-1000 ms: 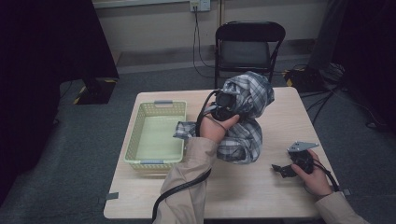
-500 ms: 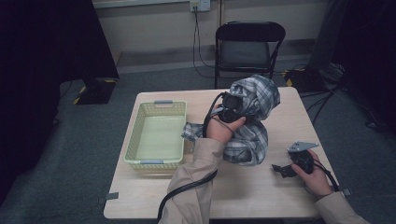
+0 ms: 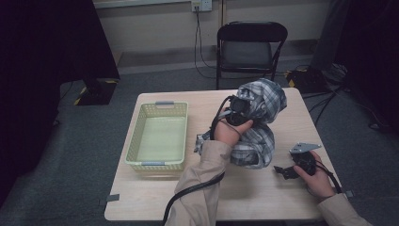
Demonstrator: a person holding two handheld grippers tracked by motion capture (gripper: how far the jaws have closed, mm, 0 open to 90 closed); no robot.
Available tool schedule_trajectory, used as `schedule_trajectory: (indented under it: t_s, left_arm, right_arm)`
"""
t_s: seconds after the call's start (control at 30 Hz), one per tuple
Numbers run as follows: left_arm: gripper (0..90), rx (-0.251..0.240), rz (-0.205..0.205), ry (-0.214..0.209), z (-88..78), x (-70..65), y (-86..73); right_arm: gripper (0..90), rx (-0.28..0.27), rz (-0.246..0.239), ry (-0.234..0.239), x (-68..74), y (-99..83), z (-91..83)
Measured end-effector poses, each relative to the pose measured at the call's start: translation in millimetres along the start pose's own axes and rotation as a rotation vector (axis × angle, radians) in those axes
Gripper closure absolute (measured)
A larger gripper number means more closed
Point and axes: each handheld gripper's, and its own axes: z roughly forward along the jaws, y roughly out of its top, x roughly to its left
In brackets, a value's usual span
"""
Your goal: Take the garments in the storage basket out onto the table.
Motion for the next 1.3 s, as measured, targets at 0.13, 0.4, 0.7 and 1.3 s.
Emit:
schedule_trajectory:
  t_s: [0.13, 0.4, 0.7, 1.3]
  left_arm:
    - [54.6, 0.007, -0.003, 0.000, 5.8, -0.3, -1.7]
    - [54.5, 0.017, -0.004, 0.001, 16.8, -2.2, -4.5]
    - [54.5, 0.041, 0.003, 0.007, 30.2, -4.7, -9.4]
    - [54.0, 0.051, -0.002, 0.024, 45.4, -3.0, -15.7]
  right_arm:
    - [0.0, -0.001, -0.001, 0.000, -0.1, 0.0, 0.0]
    - [0.0, -0.001, -0.001, -0.001, -0.1, 0.0, 0.0]
    - [0.0, -0.001, -0.001, -0.001, -0.1, 0.0, 0.0]
    - [0.0, 0.001, 0.001, 0.000, 0.1, 0.0, 0.0]
